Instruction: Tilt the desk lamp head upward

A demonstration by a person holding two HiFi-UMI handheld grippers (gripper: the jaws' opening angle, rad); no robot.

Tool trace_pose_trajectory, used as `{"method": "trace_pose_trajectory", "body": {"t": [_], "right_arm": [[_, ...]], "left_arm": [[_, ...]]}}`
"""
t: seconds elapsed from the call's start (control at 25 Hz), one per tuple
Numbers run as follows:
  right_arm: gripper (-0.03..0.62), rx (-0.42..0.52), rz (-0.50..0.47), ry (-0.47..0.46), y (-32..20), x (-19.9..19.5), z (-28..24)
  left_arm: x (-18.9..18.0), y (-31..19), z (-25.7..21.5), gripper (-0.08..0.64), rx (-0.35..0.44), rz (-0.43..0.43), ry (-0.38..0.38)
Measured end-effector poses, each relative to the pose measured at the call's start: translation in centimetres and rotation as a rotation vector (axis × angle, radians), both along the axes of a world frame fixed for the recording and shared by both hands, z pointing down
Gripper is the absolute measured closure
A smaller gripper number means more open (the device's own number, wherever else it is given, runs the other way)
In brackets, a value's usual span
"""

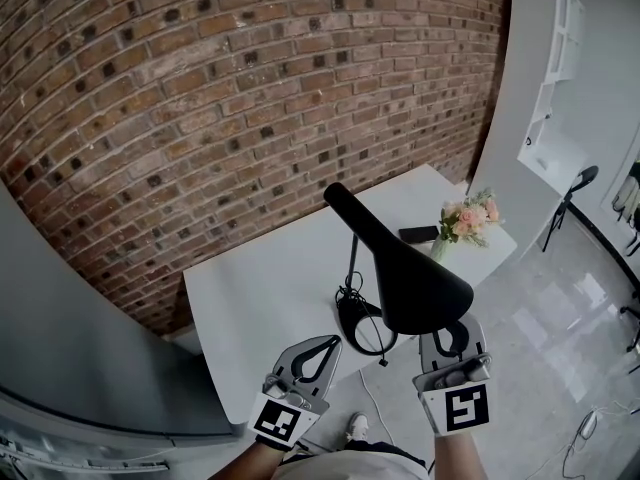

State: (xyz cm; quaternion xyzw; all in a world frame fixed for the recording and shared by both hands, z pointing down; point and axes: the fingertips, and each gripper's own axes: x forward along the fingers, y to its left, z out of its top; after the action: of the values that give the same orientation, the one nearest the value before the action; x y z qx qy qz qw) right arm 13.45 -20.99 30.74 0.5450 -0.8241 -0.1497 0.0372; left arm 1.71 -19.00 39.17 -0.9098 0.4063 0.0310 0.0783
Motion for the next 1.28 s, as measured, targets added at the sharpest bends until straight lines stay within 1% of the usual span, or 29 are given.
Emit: {"method": "trace_pose_trajectory", "body": {"t": [0.16,0.76,0.88,1.0,1.16,1.28], "right_arm": [[0.58,0.008,0.018,-0.006,0.3,-0.1,0.1],[0.58,-0.045,0.057,-0.001,1.9,-0.1,2.3],[0.58,-0.077,0.07,-0.011,2.4,-0.1,3.2],[0.58,-0.104,0.077,-0.023,3.2,-0.2,4.1],[0.58,-0.134,0.08,0.002,4.0,-0.9,5.3],[0.58,-0.154,0.062,0.032,4.6,-2.1,5.9]], "left_arm": [[0.1,0.2,0.0,0.552,-0.005,0.009,0.008],[-0.5,1.2,1.1,0.552,-0.039,0.037,0.007],[-0.6,1.6,1.4,0.552,-0.038,0.043,-0.009],[-1.3,2.1,1.7,0.552,-0.054,0.037,-0.012],[-2.4,2.5,2.1,0.552,-0.061,0.022,-0.008],[-3.5,3.2,2.5,0.552,-0.07,0.008,0.0]]}}
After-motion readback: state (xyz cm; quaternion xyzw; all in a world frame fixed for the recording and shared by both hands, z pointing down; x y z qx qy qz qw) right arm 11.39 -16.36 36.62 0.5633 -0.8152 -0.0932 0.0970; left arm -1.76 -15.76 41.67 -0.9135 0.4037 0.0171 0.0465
